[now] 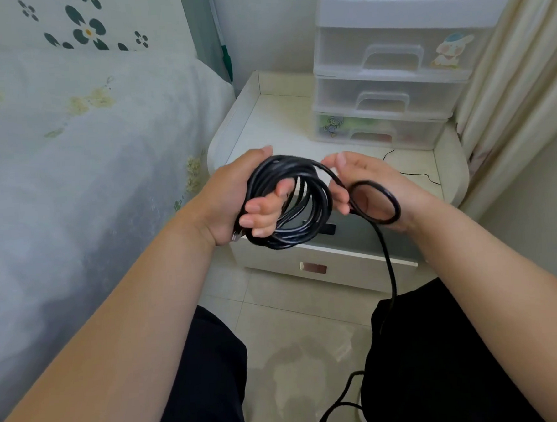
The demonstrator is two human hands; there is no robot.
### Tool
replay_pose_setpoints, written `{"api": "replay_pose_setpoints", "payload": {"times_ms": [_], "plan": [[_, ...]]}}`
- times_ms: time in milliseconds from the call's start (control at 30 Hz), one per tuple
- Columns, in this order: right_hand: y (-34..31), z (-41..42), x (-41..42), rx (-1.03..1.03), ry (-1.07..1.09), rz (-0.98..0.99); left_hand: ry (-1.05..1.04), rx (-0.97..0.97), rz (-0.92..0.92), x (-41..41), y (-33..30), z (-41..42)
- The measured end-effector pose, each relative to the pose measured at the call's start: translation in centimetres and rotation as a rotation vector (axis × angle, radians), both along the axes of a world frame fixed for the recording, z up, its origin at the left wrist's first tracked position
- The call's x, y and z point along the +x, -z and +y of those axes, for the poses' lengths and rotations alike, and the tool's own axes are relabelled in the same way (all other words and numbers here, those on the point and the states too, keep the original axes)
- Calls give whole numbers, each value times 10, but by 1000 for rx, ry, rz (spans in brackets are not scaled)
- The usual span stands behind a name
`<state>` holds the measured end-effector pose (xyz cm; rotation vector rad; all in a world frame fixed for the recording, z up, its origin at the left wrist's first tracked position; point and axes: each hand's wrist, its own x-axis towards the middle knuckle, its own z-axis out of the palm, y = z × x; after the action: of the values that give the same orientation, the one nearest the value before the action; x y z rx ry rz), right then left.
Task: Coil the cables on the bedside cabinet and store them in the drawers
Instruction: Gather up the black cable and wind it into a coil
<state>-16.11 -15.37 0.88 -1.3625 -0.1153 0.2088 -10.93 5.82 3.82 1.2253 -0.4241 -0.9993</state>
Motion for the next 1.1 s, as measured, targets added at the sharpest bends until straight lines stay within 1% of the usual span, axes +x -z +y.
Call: {"api": "replay_pose_setpoints", "payload": {"times_ms": [67, 133, 200, 267, 300, 367, 433, 533, 567, 600, 633, 667, 733, 767, 800, 833, 867, 1000, 1100], "plan": [[-2, -7, 2, 223, -60, 100, -62, -128, 131, 6, 0, 1], [-5, -13, 1, 378, -116, 170, -154, -189, 239, 10, 1, 0], [-9, -17, 0, 418, -173, 176, -241, -206, 302, 13, 1, 0], [-11, -15, 1, 379, -111, 196, -314, -217, 349, 15, -1, 0], [-11, -11, 2, 310, -25, 219, -349, -217, 355, 15, -1, 0], [-9, -5, 4, 102, 175, 245, -420, -216, 339, 15, -1, -1], [-5, -3, 6, -75, 328, 213, -533, -253, 348, 18, 0, -1], [-3, -10, 7, -201, 492, 172, -718, -403, 459, 31, 2, 13], [-4, -11, 6, -247, 537, 174, -747, -430, 487, 35, 3, 19], [-4, -13, 6, -339, 570, 167, -756, -438, 490, 38, 3, 24], [-2, -14, 6, -497, 584, 149, -751, -433, 476, 38, 4, 28], [2, -14, 7, -708, 577, 128, -734, -427, 452, 37, 4, 29], [8, -13, 8, -1096, 465, 112, -692, -427, 405, 34, 2, 29], [10, -10, 7, -1216, 368, 135, -690, -427, 394, 32, 1, 28], [13, -5, 7, -1283, 264, 164, -709, -420, 391, 31, 0, 28], [14, 2, 5, -1289, 176, 197, -748, -414, 395, 31, 0, 28], [16, 11, 3, -1237, 99, 229, -802, -412, 405, 31, 2, 28], [17, 47, -15, -759, -143, 292, -1060, -455, 440, 34, 6, 30], [18, 63, -21, -568, -261, 366, -1173, -438, 363, 35, 5, 28]]}}
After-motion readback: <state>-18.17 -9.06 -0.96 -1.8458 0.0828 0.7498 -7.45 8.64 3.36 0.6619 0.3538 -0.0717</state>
